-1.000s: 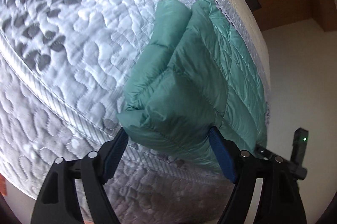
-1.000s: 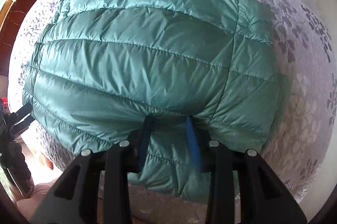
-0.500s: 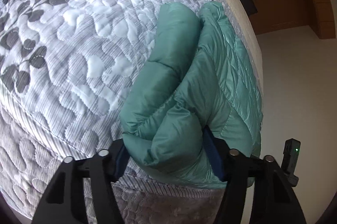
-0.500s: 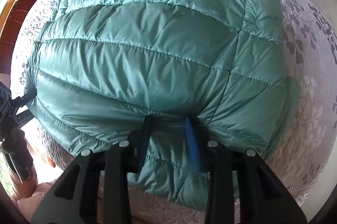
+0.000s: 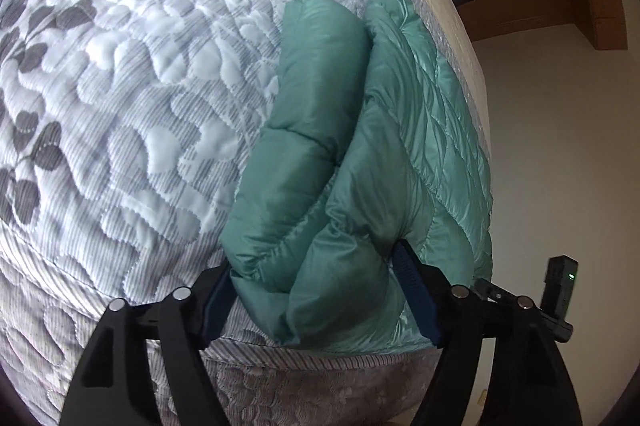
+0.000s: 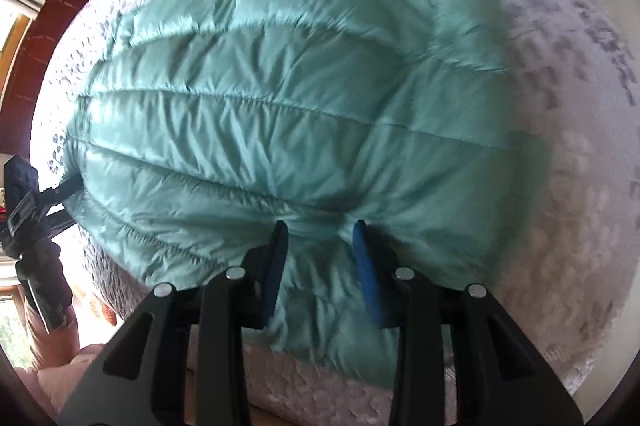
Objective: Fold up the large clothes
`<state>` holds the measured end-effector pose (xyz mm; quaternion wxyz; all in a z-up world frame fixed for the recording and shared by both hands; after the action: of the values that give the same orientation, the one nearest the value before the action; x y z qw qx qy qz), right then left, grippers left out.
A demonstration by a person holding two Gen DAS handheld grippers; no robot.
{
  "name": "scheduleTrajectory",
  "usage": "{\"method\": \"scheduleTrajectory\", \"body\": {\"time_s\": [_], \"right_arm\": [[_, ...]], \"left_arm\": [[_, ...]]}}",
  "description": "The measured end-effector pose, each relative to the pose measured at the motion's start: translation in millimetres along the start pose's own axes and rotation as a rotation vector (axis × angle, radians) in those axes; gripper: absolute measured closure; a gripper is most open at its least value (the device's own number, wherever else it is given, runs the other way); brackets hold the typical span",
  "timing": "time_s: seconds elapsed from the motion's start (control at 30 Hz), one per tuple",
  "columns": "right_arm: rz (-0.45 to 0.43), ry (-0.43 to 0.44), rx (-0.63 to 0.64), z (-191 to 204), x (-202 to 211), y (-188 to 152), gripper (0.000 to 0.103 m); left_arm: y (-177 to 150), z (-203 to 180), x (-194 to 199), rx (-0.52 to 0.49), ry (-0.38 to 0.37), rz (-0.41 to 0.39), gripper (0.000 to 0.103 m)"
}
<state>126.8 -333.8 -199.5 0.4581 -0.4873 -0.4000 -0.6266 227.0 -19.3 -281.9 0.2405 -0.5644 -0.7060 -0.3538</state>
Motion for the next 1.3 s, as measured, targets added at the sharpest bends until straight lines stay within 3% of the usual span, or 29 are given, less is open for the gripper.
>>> {"method": "scheduleTrajectory", "body": {"time_s": [0.13,0.23,0.3,0.33,0.5,0.67,0.9,1.13,1.3], "right_arm": [[-0.027,-0.062,-0.058,-32.2,15.4,-5.5,0.07],[0.002,-0.108,-0.1,-46.7,-0.1,-14.8,0.068],[0.036,-0.087,-0.128,-50.6,-17.3,-18.6,0.067],[0.047,-0.076,-0.141,-52.9,-24.4,-19.0,0.067],[0.075,-0.021,-0.182,-62.6,-51.1,-11.5,0.062],[0.087,0.004,-0.184,-67.3,-69.8,-2.0,0.061],[0.083,-0.024,-0.165,-67.7,-73.4,12.5,0.064],[0.063,-0.044,-0.14,-51.2,-71.4,12.0,0.068],[0.056,-0.036,-0.133,-45.1,-71.0,8.9,0.069]], "left_arm": [[23.6,-7.3,-12.2,-0.037,0.022,0.009,0.026],[41.7,-11.3,-16.9,-0.076,0.048,0.012,0.026],[49.9,-14.1,-22.6,-0.101,0.078,0.022,0.031],[50.9,-14.7,-25.2,-0.104,0.087,0.027,0.034],[48.2,-18.3,-36.7,-0.103,0.086,0.039,0.067],[51.9,-37.4,-38.5,-0.207,0.202,0.026,0.082],[56.0,-72.0,-23.2,-0.383,0.372,0.027,0.085],[66.4,-125.2,-10.2,-0.616,0.593,0.058,0.085],[71.9,-176.3,-15.8,-0.718,0.567,0.08,0.084]]}}
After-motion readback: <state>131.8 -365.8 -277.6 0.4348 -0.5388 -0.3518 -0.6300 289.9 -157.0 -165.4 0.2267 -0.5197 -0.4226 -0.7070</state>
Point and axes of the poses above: each gripper's, at about its wrist camera, not at the fingertips, and x roughly against the way its jaws point, z to its left, y to its top, the point moved 9 cm from there along -x, roughly the way its jaws point, and after that the axes turned 15 degrees about -x, right-handed, at the moved point
